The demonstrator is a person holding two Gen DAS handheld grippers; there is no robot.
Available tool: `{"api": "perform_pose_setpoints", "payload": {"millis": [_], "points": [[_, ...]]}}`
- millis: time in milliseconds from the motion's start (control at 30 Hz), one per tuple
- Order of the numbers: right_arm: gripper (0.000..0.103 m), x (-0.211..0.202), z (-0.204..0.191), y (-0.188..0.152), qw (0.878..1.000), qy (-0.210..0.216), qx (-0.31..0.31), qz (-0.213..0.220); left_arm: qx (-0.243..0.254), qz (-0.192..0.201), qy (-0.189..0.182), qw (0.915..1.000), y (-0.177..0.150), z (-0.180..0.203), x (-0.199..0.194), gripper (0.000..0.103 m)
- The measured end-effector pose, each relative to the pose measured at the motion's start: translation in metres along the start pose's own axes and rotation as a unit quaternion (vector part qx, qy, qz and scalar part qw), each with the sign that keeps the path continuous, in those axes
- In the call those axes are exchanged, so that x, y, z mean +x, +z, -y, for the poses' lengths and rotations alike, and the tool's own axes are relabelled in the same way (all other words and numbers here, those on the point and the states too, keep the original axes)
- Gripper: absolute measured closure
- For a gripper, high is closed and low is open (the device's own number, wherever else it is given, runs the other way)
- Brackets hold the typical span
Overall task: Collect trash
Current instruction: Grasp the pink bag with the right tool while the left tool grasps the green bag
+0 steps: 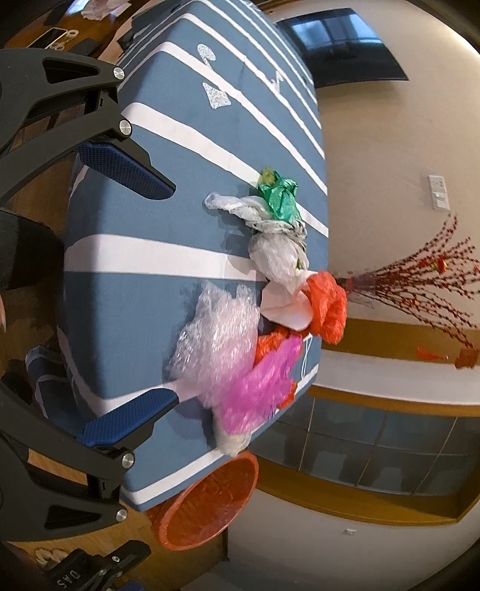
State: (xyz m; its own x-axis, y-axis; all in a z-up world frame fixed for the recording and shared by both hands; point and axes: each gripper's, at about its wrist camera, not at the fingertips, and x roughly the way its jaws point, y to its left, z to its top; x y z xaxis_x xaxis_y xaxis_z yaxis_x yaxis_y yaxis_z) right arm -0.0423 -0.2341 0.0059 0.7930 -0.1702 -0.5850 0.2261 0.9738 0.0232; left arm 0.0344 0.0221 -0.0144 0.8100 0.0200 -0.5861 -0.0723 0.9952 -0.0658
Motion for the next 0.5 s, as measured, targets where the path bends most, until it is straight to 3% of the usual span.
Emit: {"api": "perform_pose_setpoints", "payload": {"millis": [367,500], "points": [[0.008,0.038,-0.064,0.047,0.997,0.051,-0.046,0.018,-0.030,0.000,0.032,0.9991,0.027,-0.046,0.029,0.002],[0.014,0.062,-0.093,0.066,0.995,0.087,-0.051,0.006,-0.049,-0.005,0.056,0.9972,0.034,-0.068,0.040,0.002]]}}
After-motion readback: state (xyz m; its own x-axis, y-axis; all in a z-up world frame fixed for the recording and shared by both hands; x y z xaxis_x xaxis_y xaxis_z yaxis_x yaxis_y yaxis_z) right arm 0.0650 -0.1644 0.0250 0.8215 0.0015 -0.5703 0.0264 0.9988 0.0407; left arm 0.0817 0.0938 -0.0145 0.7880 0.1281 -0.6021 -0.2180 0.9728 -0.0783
